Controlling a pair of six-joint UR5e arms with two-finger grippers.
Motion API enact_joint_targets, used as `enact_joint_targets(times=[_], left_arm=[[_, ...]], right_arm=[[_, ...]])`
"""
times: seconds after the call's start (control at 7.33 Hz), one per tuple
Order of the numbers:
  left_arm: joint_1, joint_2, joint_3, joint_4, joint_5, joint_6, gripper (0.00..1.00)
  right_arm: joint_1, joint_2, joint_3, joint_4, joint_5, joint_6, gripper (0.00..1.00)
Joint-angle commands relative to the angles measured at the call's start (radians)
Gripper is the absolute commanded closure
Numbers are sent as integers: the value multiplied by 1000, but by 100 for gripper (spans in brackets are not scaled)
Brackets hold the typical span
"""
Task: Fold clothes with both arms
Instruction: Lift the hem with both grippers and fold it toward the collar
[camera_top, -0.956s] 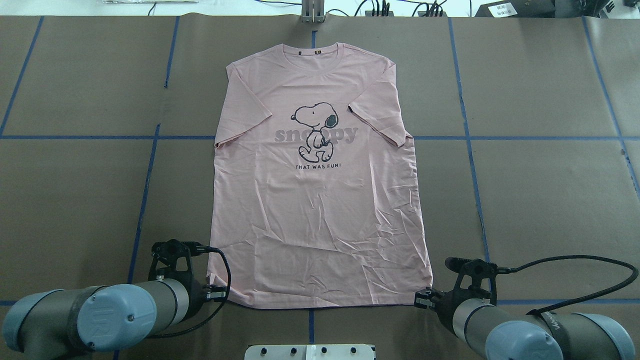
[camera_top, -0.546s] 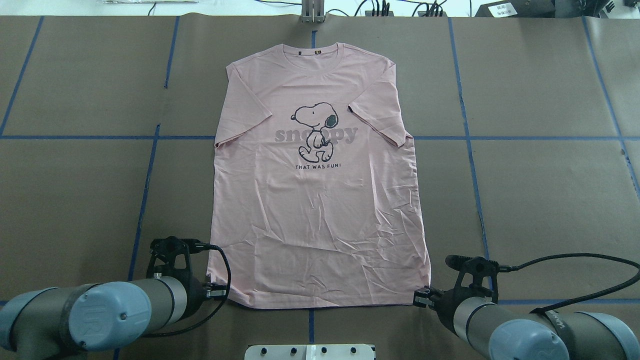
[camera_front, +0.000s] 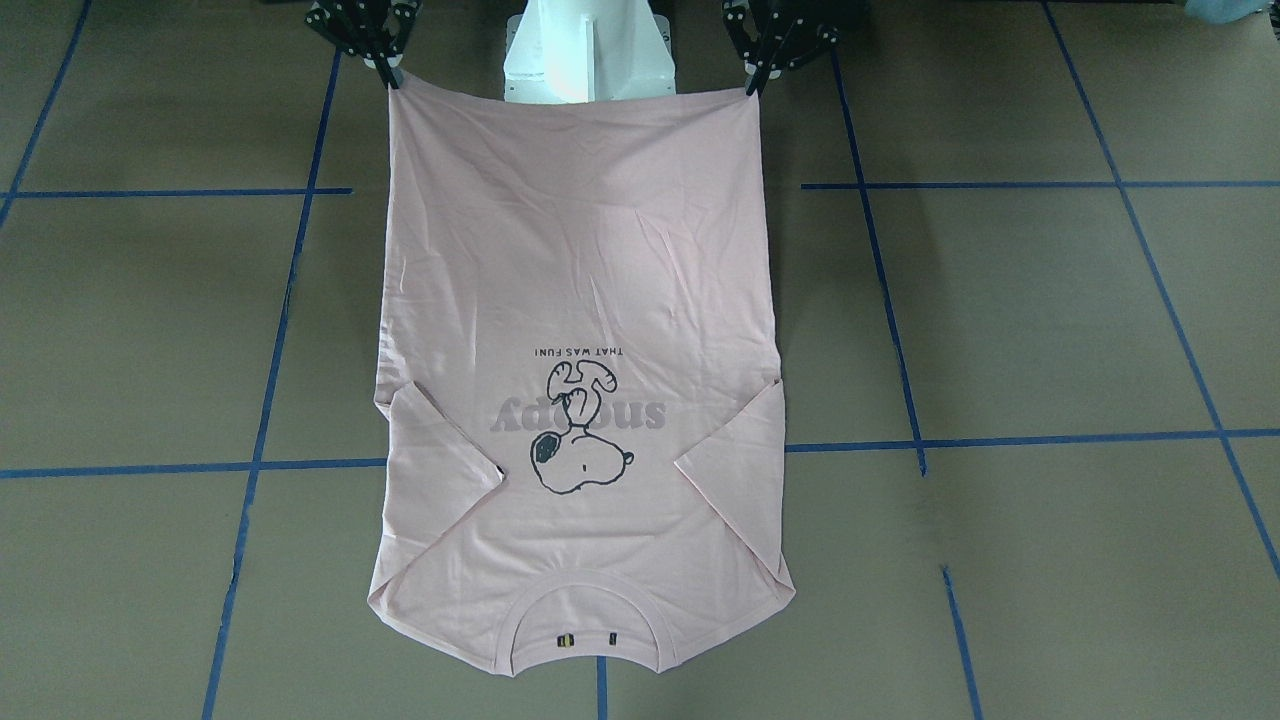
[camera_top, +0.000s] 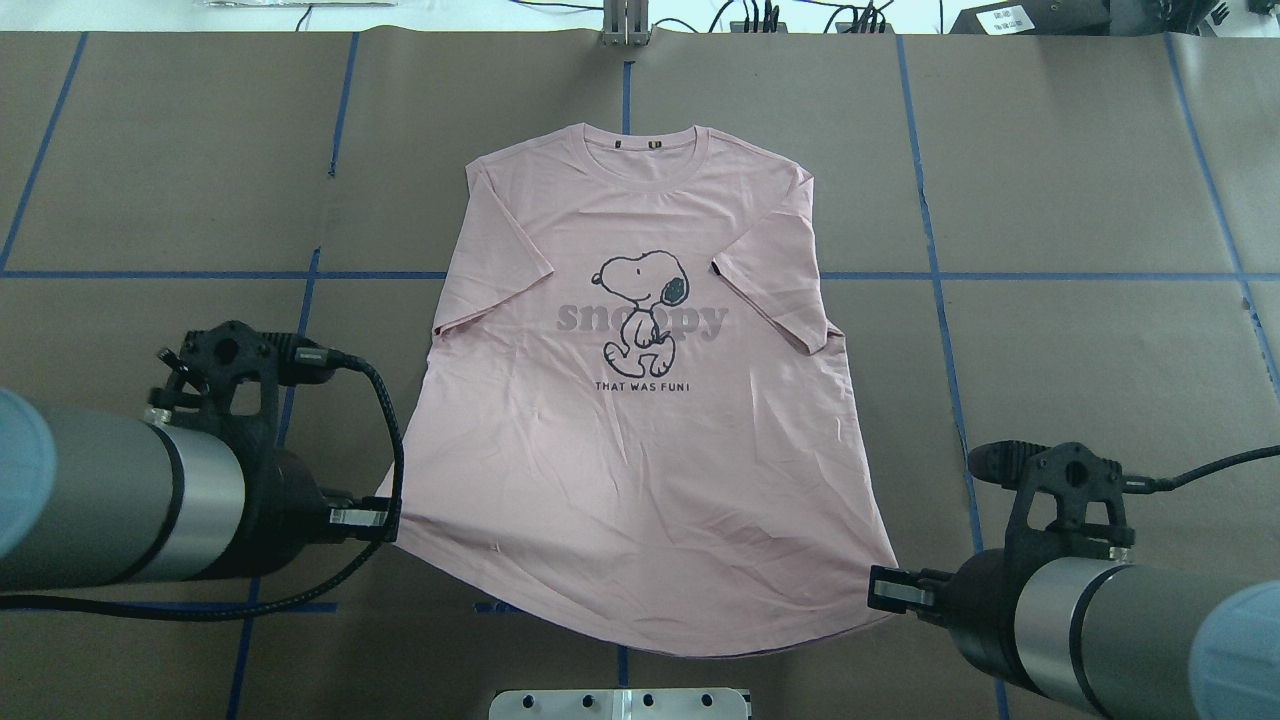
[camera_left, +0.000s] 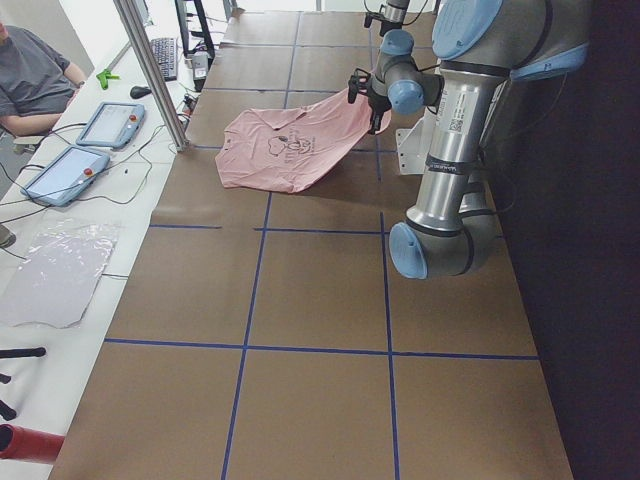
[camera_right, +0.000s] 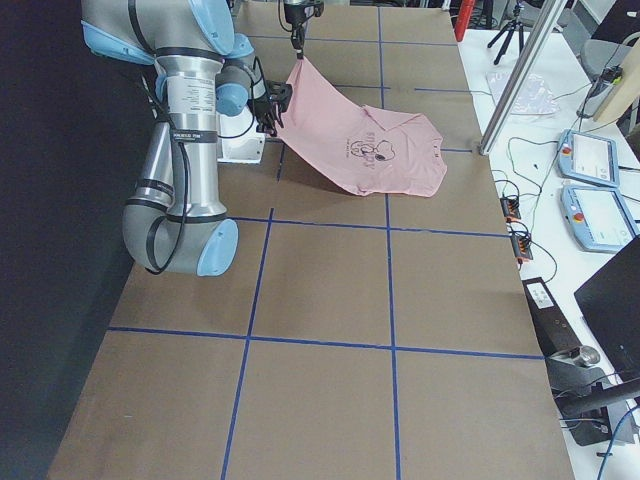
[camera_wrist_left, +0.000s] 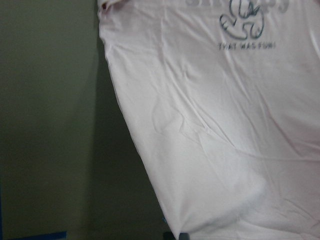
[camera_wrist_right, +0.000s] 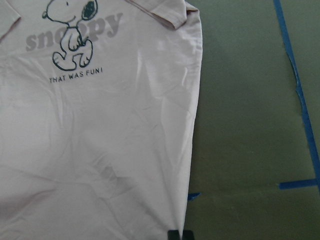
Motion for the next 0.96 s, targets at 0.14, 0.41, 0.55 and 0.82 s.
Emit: enact_joint_targets(times=[0.14, 0.41, 0.55, 0.82], left_arm=[[-64, -101, 47, 100, -56, 83, 100], [-200, -121, 233, -3, -57, 230, 100], [-260, -136, 346, -95, -57, 279, 100], [-335, -208, 549, -198, -57, 332, 100]], right_arm=[[62, 255, 20, -337, 57, -59, 100], [172, 322, -130, -331, 54, -192, 100], [246, 363, -196, -328, 57, -276, 100], [375, 378, -375, -199, 60, -327, 100]])
